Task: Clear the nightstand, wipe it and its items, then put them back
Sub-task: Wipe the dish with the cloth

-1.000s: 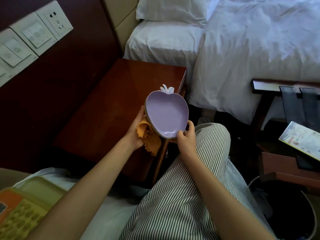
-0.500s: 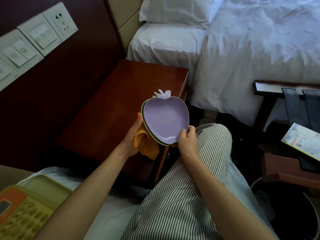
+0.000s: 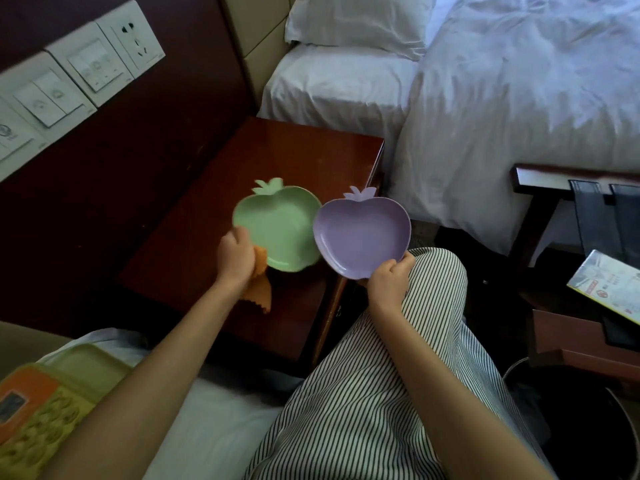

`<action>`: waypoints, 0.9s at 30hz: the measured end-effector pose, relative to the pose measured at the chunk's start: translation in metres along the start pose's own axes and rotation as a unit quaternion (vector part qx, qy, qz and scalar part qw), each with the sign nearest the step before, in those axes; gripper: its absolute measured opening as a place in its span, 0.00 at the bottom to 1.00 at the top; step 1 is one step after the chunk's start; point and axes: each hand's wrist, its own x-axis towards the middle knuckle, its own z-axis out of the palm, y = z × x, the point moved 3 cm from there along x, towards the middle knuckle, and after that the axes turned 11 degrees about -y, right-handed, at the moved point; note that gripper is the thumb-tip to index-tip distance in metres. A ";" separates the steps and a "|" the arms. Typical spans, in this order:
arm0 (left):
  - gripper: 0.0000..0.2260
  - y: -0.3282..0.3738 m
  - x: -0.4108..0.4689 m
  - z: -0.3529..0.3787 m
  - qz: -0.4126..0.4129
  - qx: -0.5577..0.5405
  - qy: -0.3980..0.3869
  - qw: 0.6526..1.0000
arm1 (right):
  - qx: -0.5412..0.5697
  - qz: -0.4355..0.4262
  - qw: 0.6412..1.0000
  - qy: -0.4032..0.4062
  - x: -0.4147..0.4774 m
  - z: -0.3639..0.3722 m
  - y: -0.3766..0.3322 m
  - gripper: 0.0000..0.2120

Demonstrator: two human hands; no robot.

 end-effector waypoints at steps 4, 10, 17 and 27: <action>0.19 0.006 0.014 -0.031 -0.013 -0.073 0.058 0.996 | 0.035 -0.018 0.999 -0.031 0.001 0.004 0.000 0.23; 0.19 0.037 0.000 0.017 0.055 0.096 -0.069 0.991 | 0.064 -0.034 0.995 -0.072 0.003 0.014 0.003 0.20; 0.14 0.043 -0.011 0.061 0.087 0.271 -0.069 0.956 | 0.108 -0.006 0.990 -0.090 0.005 0.012 0.006 0.22; 0.22 0.029 0.005 0.077 0.034 0.188 -0.181 0.965 | 0.205 0.062 0.966 -0.144 0.004 0.016 0.005 0.30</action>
